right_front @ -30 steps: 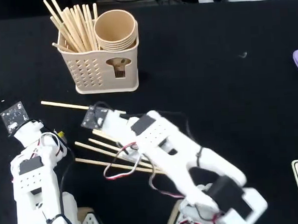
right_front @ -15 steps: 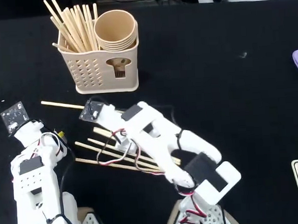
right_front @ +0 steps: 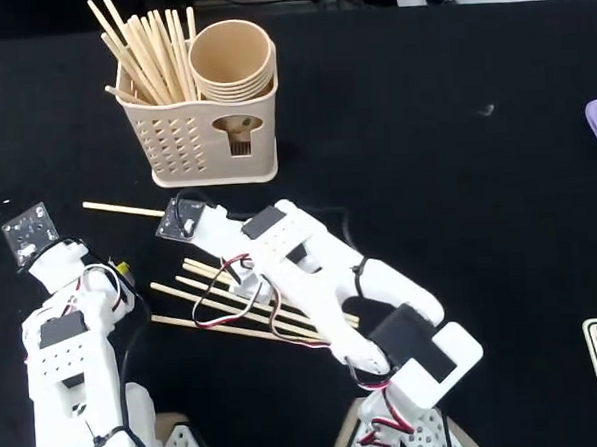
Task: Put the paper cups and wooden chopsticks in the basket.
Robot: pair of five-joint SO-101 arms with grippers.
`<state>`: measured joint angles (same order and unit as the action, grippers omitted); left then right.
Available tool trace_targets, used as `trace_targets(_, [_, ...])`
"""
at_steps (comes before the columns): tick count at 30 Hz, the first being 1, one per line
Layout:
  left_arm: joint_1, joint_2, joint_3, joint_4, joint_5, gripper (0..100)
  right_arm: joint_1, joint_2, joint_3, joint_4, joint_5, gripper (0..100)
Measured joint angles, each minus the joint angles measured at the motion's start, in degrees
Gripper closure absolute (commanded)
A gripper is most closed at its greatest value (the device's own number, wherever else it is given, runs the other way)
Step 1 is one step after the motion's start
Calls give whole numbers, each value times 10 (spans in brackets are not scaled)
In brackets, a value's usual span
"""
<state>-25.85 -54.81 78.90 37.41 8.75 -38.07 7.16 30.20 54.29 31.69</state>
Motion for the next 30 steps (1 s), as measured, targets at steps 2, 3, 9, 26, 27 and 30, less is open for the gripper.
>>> trace_targets(2, [0,0,0,0,0,791,0,1,0,0,0,829])
trace_targets(3, [0,0,0,0,0,791,-1,1,0,0,0,812])
trace_targets(9, [0,0,0,0,0,791,-1,2,-16,26,0,848])
trace_targets(26, [0,0,0,0,0,791,-15,46,-34,9,1,866])
trace_targets(27, [0,0,0,0,0,791,-15,46,-34,8,1,896])
trace_targets(30, [0,0,0,0,0,791,-10,47,-35,4,1,984])
